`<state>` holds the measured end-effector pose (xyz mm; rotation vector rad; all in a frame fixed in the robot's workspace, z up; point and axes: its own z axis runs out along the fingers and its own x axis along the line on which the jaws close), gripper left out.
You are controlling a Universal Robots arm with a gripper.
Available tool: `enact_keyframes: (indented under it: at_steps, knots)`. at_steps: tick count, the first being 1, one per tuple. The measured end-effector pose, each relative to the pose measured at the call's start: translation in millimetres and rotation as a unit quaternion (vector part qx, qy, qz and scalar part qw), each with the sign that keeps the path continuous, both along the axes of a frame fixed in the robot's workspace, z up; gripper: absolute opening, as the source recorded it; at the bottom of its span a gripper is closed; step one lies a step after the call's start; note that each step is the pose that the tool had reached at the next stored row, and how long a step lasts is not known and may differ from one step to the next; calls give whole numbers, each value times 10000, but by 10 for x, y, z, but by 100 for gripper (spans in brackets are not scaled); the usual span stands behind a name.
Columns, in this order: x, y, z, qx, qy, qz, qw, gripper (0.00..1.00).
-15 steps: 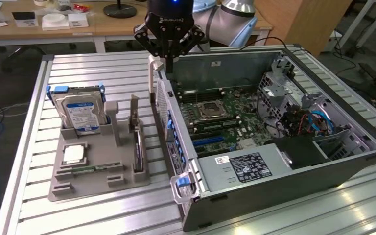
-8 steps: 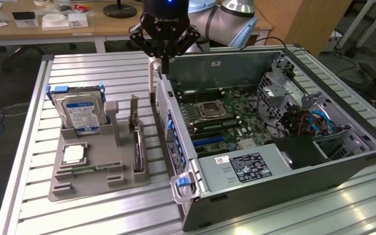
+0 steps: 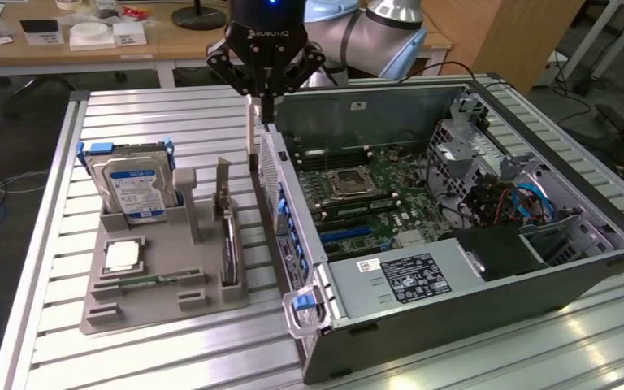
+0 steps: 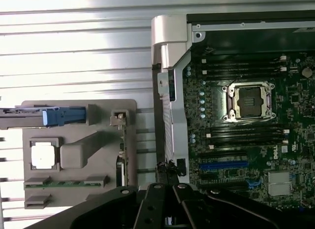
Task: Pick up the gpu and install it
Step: 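Reach for the gpu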
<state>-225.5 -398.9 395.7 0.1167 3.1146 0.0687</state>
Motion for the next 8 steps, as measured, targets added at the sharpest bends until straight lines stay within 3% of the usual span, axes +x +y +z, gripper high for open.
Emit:
enact_keyframes:
  at_steps: [8]
  knots:
    - [-127,0,-2,0,0,0,10000,11]
